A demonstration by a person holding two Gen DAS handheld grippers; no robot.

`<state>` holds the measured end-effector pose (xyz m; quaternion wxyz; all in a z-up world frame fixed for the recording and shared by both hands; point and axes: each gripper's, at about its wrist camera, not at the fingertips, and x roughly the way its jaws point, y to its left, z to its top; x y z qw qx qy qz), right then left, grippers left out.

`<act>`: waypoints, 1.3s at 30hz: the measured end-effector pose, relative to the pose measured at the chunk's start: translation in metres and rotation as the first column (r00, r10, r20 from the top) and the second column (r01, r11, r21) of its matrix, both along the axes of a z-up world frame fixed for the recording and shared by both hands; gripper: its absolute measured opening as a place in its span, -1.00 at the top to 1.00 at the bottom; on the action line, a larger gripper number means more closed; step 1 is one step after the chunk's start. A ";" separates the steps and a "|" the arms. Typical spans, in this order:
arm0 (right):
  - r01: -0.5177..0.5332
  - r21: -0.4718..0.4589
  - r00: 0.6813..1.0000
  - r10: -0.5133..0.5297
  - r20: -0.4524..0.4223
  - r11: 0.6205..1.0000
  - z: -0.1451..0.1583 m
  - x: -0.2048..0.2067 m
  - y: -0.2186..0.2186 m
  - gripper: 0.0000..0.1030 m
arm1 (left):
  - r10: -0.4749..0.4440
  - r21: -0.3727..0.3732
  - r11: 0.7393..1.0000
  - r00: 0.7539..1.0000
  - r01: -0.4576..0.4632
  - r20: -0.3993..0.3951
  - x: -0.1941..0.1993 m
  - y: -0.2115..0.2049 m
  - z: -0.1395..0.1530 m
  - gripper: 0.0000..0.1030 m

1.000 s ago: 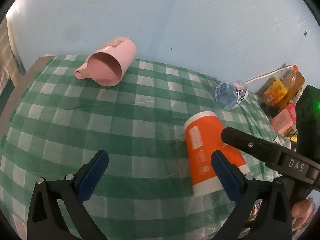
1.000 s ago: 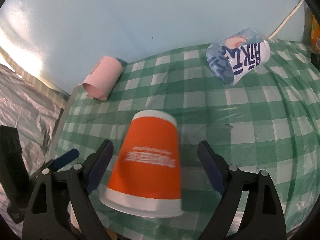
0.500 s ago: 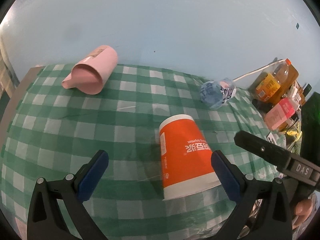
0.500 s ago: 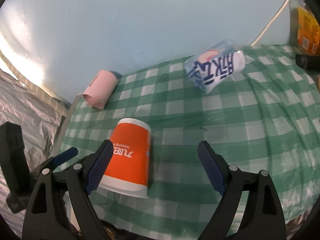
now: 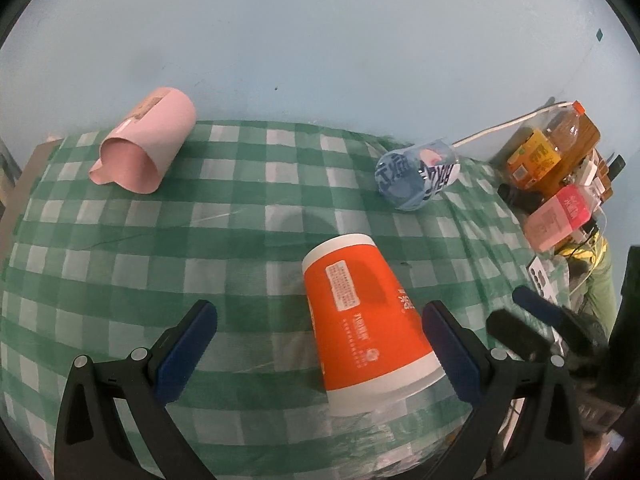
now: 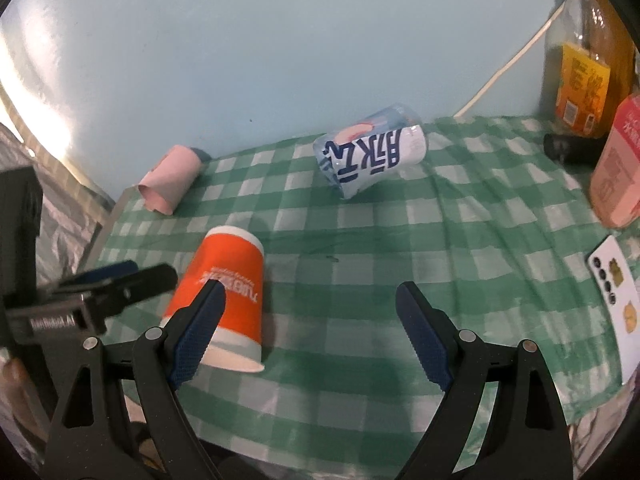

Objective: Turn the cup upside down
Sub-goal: 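Close the left gripper on the orange cup while the right gripper releases it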

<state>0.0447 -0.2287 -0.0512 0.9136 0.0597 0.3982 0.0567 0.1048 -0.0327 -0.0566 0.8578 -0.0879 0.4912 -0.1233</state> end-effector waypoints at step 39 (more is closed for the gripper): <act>0.060 -0.036 0.998 -0.061 -0.011 0.998 -0.031 -0.027 -0.033 -0.74 | -0.044 -0.038 0.999 0.949 0.034 -0.313 0.066 -0.072 -0.058 -0.62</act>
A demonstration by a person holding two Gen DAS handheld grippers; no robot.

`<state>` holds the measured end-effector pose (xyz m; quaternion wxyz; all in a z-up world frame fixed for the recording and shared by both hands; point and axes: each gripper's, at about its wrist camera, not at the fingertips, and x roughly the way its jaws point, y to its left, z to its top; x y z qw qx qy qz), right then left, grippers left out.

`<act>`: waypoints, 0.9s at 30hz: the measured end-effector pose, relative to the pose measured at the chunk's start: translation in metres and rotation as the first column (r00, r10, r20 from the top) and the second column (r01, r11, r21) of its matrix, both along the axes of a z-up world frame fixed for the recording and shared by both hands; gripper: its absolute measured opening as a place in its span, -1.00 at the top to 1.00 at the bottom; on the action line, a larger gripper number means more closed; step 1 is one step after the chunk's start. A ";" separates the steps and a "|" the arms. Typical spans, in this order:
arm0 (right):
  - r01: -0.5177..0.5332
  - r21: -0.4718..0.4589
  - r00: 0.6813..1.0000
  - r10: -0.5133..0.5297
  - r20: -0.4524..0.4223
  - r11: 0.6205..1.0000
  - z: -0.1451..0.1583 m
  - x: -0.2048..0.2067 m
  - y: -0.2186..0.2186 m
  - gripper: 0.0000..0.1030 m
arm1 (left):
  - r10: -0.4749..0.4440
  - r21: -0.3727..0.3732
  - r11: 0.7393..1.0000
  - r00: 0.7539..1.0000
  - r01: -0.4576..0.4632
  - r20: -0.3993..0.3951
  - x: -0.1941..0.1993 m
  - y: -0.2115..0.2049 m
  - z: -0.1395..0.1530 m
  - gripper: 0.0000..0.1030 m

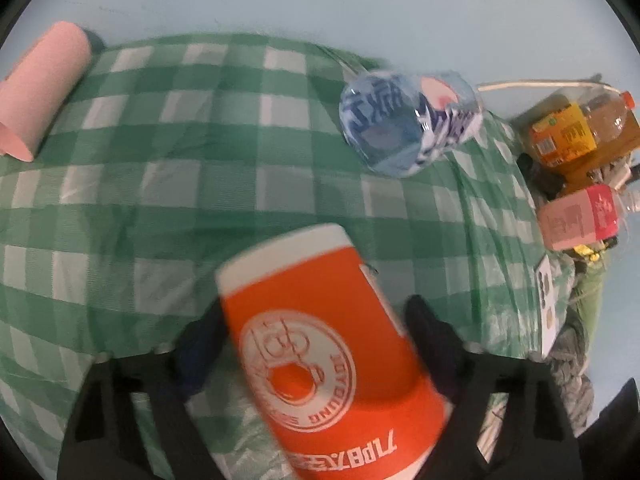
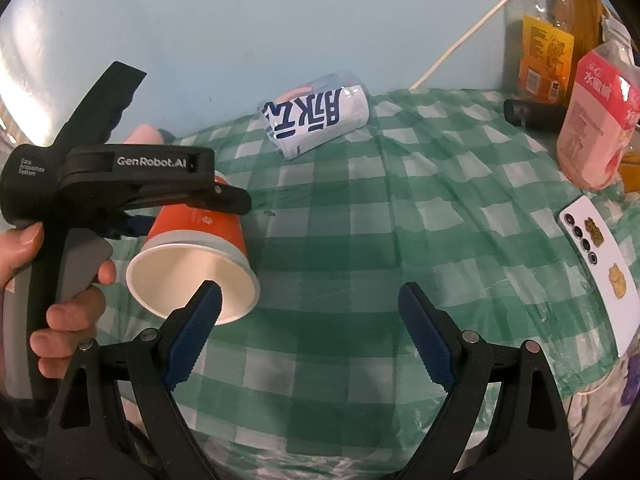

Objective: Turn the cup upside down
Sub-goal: 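Close the left gripper on the orange cup while the right gripper releases it, then rotate the held orange cup with the left gripper so its mouth faces down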

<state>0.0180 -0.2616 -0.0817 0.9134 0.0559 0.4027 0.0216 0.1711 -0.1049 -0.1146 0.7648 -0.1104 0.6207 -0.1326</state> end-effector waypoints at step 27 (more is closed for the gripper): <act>0.006 0.062 1.000 -0.005 -0.022 0.998 -0.008 0.013 0.004 -0.74 | -0.088 0.210 0.975 0.739 -0.074 0.668 -0.053 0.008 0.075 -0.38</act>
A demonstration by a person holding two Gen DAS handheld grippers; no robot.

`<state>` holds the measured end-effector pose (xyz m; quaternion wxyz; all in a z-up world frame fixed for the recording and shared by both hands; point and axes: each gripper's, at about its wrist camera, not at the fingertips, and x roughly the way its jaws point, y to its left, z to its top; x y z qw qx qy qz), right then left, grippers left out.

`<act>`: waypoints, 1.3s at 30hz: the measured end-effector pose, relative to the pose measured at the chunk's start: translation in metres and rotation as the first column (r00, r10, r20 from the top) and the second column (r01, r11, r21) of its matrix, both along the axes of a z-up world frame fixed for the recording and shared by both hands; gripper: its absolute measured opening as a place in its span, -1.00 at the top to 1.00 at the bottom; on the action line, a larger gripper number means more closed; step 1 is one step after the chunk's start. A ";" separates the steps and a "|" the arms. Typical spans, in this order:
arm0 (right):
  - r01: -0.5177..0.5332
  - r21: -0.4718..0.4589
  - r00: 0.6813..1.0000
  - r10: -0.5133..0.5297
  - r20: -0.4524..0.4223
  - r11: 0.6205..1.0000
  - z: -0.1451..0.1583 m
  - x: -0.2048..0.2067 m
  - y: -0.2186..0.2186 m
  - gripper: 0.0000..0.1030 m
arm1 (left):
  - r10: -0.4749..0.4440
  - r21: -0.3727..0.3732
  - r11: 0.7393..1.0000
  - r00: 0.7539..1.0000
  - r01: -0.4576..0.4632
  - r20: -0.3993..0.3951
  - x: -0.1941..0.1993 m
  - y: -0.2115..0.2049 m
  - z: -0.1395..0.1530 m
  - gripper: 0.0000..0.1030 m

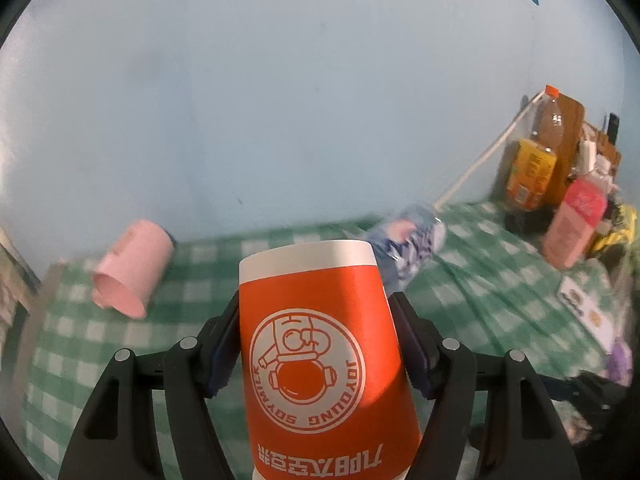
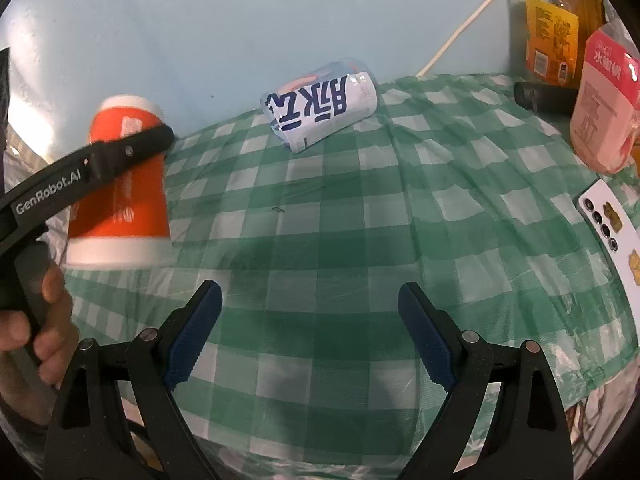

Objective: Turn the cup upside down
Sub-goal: 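Rotate the held orange cup with the left gripper so its mouth faces down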

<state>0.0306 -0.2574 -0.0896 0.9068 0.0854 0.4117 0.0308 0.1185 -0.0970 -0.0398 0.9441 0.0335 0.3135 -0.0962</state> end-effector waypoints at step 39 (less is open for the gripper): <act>-0.202 -0.067 0.979 0.204 0.019 0.977 -0.014 0.009 0.051 -0.75 | 0.016 -0.033 0.999 0.998 -0.014 0.068 -0.019 0.020 -0.032 -0.36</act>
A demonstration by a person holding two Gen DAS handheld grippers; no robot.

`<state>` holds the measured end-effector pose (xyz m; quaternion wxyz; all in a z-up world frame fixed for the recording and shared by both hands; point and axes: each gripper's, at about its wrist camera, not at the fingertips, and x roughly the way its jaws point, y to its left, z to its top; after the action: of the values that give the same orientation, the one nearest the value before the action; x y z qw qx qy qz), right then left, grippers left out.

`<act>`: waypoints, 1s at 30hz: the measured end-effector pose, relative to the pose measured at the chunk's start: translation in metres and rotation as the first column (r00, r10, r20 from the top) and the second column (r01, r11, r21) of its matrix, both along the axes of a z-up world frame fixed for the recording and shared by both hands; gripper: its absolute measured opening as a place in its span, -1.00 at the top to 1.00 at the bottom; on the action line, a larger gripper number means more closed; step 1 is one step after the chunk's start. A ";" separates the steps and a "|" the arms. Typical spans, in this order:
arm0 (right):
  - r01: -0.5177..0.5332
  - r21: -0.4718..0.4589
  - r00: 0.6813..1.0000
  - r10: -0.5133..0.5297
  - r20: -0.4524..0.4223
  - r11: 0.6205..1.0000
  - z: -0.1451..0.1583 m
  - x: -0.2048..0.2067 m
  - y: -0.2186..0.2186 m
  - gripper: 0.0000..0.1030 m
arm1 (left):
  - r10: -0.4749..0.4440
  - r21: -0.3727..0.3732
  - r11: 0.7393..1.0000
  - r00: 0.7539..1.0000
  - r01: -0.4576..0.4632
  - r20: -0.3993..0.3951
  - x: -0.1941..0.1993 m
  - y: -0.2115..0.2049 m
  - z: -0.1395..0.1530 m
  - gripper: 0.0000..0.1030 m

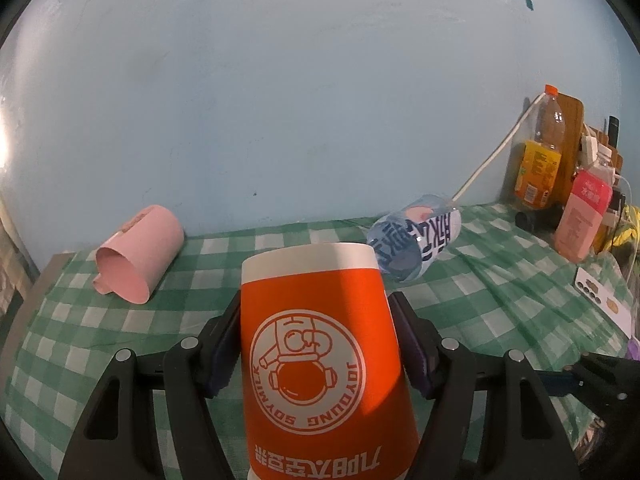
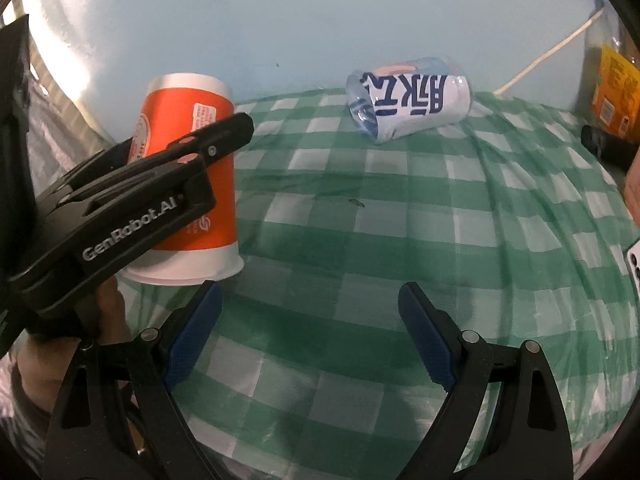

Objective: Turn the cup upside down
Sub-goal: 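Rotate the held orange cup with the left gripper so its mouth faces down, then lower the cup mouth-down onto the cloth and open the left gripper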

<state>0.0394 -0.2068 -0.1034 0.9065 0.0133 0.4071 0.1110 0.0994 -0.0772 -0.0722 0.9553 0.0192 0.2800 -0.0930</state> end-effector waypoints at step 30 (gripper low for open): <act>0.007 0.058 1.000 -0.005 -0.028 0.998 -0.015 0.010 -0.005 -0.75 | 0.041 0.048 0.998 0.992 -0.047 0.121 -0.044 0.006 0.001 -1.00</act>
<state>0.0492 -0.2122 -0.1182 0.9004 0.0426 0.4161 0.1198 0.0558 -0.0707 -0.0711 0.9714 0.0429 0.2248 -0.0635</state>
